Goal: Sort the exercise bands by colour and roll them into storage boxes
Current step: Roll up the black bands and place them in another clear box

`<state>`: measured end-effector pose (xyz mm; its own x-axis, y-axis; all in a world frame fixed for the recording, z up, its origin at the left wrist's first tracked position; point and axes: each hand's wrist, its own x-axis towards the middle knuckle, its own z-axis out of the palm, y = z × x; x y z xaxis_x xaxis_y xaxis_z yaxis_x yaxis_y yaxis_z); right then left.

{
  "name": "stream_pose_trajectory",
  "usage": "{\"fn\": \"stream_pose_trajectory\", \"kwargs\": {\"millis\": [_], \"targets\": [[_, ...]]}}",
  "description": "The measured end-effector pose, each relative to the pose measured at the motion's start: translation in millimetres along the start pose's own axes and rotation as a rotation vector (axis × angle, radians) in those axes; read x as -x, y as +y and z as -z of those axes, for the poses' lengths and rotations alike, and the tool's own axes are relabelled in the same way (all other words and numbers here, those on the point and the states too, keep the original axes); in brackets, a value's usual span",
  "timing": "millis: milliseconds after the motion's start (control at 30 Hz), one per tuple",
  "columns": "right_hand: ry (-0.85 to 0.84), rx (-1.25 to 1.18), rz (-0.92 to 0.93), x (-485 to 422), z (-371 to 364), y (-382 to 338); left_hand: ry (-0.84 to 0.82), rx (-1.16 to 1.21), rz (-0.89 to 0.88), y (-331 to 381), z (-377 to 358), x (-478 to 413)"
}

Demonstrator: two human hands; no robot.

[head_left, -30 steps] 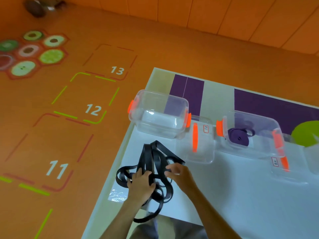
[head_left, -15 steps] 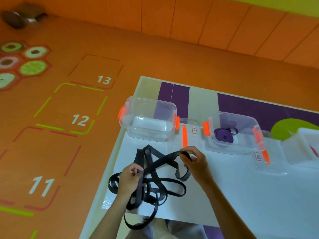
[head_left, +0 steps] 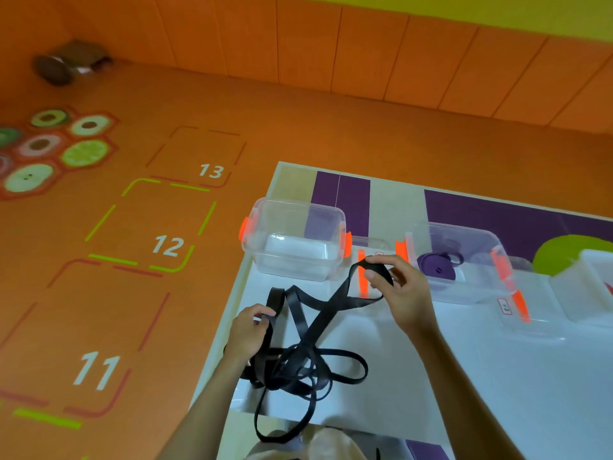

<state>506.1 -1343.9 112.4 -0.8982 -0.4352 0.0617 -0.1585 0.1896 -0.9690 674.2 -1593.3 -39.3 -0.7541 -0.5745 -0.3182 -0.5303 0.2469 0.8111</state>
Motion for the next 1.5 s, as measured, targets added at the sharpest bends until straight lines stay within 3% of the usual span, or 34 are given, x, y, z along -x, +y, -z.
{"fn": "stream_pose_trajectory", "kwargs": {"millis": [167,367,500,733,867,967,1067,1133,1333,1500], "targets": [[-0.06,-0.019,0.074,-6.3,-8.6,-25.9,-0.08,-0.274,0.053,9.9,-1.4,-0.9],[-0.107,0.005,0.121,-13.3,-22.8,-41.2,-0.496,-0.157,0.079,63.4,-2.9,-4.7],[-0.14,0.052,0.127,-16.1,-28.5,-40.7,-0.654,-0.129,0.058,76.0,-4.8,-8.2],[-0.207,0.054,0.051,-16.9,-25.8,-19.8,-0.374,0.013,-0.168,69.4,-21.1,-19.1],[-0.251,0.076,-0.175,-13.1,-16.8,20.2,-0.307,0.128,-0.189,78.1,-13.0,-24.7],[-0.371,0.219,-0.34,-7.5,-24.2,46.8,-0.295,0.206,-0.195,88.0,-8.0,-29.7],[-0.561,0.352,-0.362,5.9,-44.3,74.5,-0.333,0.371,-0.13,99.4,-6.3,-31.4],[-0.587,0.333,-0.4,15.1,-58.8,80.8,-0.374,0.405,-0.08,109.1,-8.7,-30.0],[-0.37,0.184,-0.387,23.8,-96.5,84.1,-0.611,0.234,-0.148,108.8,-1.1,-25.5],[-0.18,0.119,-0.505,22.4,-99.4,84.8,-0.567,0.327,-0.079,76.3,10.0,-19.9]]}}
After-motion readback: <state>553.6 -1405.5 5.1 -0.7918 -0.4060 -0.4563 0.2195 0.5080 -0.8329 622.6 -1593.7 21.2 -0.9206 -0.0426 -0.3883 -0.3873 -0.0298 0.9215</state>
